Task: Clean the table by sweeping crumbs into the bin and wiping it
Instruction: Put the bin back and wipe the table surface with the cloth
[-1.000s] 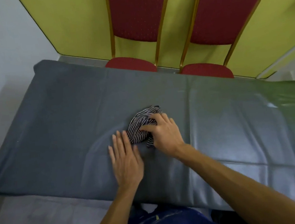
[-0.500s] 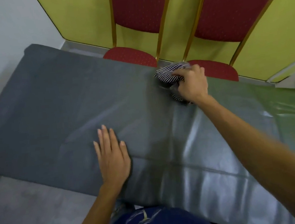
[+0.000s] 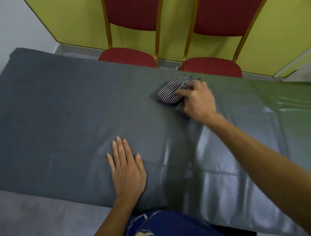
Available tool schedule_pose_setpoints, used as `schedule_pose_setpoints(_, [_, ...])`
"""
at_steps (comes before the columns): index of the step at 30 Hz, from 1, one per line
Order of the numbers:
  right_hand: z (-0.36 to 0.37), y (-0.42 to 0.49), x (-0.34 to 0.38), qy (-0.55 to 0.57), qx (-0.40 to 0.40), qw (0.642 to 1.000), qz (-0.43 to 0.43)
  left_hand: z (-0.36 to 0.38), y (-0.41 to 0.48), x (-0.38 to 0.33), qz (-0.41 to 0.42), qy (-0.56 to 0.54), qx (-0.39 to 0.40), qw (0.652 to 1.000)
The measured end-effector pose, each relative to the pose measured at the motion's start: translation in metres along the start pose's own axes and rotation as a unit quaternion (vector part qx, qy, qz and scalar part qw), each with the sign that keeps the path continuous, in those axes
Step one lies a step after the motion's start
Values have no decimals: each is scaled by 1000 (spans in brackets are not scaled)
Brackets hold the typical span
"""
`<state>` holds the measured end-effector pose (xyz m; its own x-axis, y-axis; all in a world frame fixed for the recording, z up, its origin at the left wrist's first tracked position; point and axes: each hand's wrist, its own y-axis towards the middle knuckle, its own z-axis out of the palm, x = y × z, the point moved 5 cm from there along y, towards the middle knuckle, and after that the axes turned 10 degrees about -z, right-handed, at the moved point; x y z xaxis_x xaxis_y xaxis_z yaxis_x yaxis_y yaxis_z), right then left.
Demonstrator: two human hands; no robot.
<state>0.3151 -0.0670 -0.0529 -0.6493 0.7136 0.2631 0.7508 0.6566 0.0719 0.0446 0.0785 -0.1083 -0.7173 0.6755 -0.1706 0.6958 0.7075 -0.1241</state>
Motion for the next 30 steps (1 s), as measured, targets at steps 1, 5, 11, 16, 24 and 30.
schedule_pose_setpoints(1, [-7,10,-22,-8,-9,999,48,-1,0,0,1,1,0,1000])
schedule_pose_setpoints(5, [-23,22,-40,39,-28,983,180,-1,-1,1,11,2,-3,1000])
schedule_pose_setpoints(11, [2,-70,97,119,-17,993,13,-3,-2,0,9,10,-11,1000])
schedule_pose_setpoints(16, [9,-98,97,107,1,993,-44,-1,-1,1,10,10,-7,1000])
schedule_pose_setpoints(24, [-30,-57,-25,43,-24,973,225,-3,-15,25,3,-14,42,999])
schedule_pose_setpoints(30, [0,-114,119,111,3,993,35,0,-41,40,-5,-11,4,1000])
